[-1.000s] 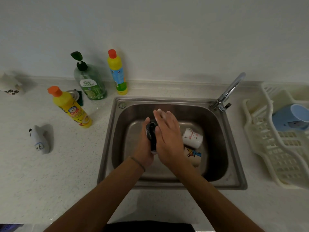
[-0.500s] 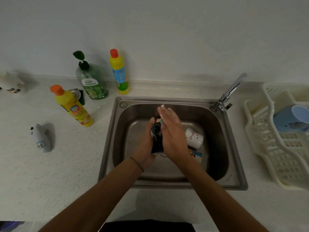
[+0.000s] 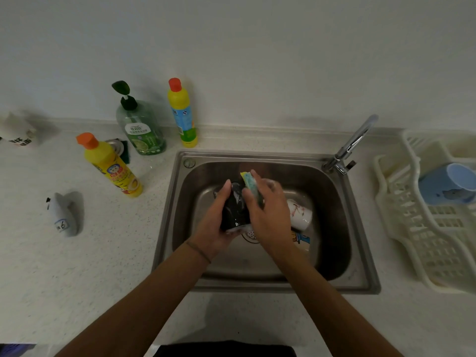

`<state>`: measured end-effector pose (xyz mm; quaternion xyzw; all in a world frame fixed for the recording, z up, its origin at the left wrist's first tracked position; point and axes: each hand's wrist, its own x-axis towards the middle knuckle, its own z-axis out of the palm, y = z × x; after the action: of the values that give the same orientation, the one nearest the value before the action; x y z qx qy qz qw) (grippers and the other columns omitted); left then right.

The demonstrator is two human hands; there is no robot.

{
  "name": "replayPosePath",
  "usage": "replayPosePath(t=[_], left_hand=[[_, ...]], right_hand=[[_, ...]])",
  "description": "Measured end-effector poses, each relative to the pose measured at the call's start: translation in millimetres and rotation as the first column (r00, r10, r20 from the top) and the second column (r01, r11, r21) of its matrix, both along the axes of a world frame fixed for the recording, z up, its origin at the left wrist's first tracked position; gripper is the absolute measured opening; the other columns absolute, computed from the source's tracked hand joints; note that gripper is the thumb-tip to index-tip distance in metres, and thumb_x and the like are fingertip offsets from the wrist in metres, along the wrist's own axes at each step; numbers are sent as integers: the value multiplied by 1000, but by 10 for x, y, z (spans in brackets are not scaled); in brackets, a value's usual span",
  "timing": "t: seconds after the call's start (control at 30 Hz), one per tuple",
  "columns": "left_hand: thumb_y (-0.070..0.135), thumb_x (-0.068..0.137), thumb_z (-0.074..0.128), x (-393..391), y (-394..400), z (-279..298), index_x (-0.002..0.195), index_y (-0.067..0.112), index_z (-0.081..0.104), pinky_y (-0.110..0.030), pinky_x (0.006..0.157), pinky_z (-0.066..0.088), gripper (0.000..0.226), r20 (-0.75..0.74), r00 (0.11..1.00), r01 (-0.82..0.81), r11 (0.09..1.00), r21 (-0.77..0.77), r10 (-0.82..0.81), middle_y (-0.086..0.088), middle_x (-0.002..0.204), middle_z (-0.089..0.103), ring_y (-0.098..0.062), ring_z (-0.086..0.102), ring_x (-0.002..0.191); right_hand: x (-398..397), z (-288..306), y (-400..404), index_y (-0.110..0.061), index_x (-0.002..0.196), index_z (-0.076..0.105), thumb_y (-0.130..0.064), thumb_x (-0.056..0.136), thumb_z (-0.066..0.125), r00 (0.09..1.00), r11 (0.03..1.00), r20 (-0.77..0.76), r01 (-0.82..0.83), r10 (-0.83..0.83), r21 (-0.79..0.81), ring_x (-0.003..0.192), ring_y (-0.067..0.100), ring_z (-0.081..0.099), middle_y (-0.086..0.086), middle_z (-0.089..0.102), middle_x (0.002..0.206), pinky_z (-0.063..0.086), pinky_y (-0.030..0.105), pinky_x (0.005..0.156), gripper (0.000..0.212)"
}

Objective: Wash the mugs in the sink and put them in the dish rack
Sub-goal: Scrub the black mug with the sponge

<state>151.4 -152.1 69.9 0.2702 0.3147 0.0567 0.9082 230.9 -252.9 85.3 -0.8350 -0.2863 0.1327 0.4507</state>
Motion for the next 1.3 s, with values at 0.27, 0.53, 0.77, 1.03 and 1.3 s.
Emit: replayPosePath(t=[0.27,0.53,0.77,1.03,1.3], left_hand=[[58,87,60,10,147,21,141,14,60,-43,101,54,70,-16,999,-34,999,25,35,-16,139,64,-28,65,120],[42,88,67,12,63,-9,143,16,58,-35,77,61,61,-14,997,-76,992,97,77,-16,135,66,-25,71,111],[34,82,79,62,148,-72,140,21,56,-53,93,57,63,6,963,-268,956,119,269,-15,130,69,-33,68,117],[31,91,74,106,92,-93,136,26,54,-57,94,57,49,-119,929,-330,929,167,351,-13,125,72,-33,71,112],[20,80,84,39,-6,-106,126,20,60,-52,91,59,52,-93,931,-295,878,377,352,-15,123,70,-32,71,111]], right_hand=[[-173,-163,-136,-42,155,29,-45,105,30,992,992,-4,-123,123,-4,109,8,55,-2,43,134,58,33,89,50],[-7,-34,-38,-38,146,45,-36,108,39,990,991,-114,-70,83,118,110,11,59,-1,45,129,58,32,89,38],[-156,-97,-176,-32,154,37,-28,109,37,995,996,-84,-40,47,83,96,5,56,-2,50,126,53,22,78,45],[-283,-141,-194,-26,152,38,-36,105,38,926,990,354,-100,127,-95,124,18,48,11,47,141,41,21,96,49],[87,134,-129,-23,147,48,-26,105,45,907,986,389,-164,158,-18,119,12,50,4,47,135,54,35,92,42]])
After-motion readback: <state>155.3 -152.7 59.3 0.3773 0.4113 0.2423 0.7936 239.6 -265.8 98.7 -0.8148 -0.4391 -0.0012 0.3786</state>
